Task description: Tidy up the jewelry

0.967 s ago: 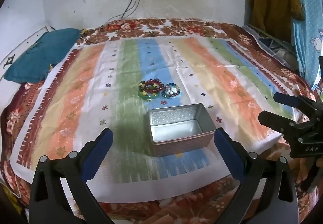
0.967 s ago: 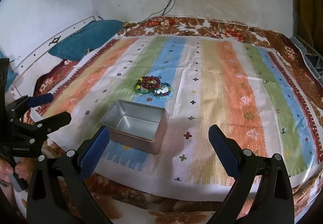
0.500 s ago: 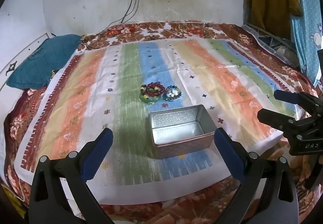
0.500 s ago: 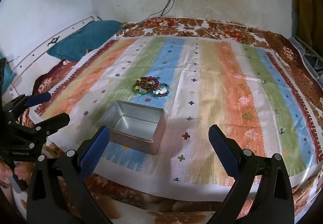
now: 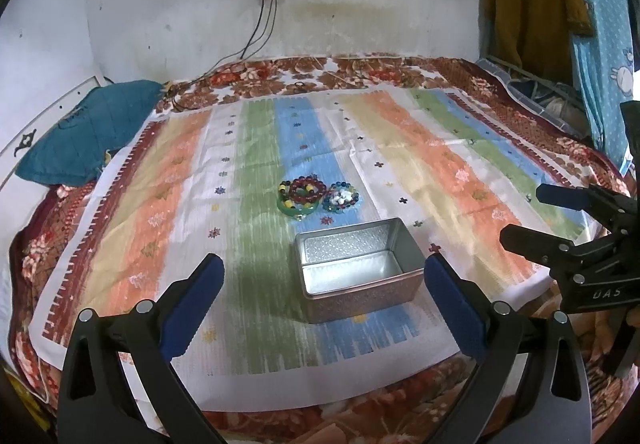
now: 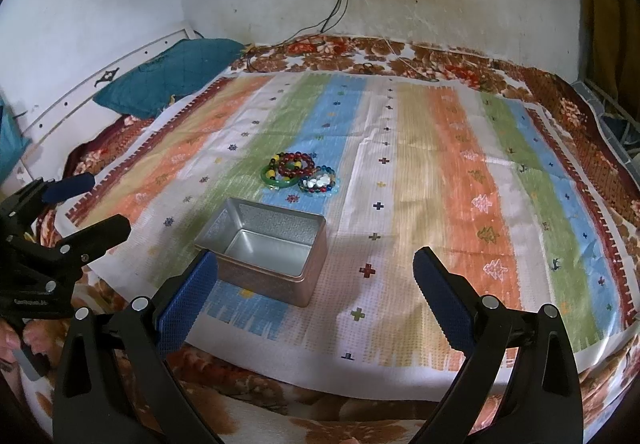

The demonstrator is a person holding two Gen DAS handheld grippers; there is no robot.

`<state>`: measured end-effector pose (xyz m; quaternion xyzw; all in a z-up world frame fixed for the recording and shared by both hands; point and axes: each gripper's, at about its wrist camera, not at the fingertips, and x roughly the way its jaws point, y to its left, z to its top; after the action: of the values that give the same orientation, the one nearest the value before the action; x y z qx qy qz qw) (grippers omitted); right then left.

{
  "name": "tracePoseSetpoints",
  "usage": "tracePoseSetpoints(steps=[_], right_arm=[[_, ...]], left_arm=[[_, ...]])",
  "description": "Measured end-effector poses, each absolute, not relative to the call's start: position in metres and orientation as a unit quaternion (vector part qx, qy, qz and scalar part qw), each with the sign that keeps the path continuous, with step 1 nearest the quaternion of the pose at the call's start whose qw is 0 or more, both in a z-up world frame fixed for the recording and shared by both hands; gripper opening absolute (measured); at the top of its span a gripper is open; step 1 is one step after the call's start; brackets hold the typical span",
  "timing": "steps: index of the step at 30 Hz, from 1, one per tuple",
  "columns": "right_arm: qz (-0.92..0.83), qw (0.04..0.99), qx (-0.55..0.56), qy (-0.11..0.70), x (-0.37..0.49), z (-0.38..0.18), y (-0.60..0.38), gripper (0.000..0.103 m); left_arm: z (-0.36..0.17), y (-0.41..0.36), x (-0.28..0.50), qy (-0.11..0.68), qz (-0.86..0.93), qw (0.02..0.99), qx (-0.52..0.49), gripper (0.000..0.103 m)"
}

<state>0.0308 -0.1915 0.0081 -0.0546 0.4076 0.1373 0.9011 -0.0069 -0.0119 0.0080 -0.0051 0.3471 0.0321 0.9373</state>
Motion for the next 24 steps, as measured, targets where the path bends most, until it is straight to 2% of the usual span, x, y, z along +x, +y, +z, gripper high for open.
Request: tracePoseSetpoints(steps=[24], right_arm=[[0.134,0.903,-0.064,0.404,0.0309,0.0078,-0.1894,0.099]], left_arm=[[0.0086,-0.0148,-0.0077,0.338,0.030,0.941,0.000,0.097]])
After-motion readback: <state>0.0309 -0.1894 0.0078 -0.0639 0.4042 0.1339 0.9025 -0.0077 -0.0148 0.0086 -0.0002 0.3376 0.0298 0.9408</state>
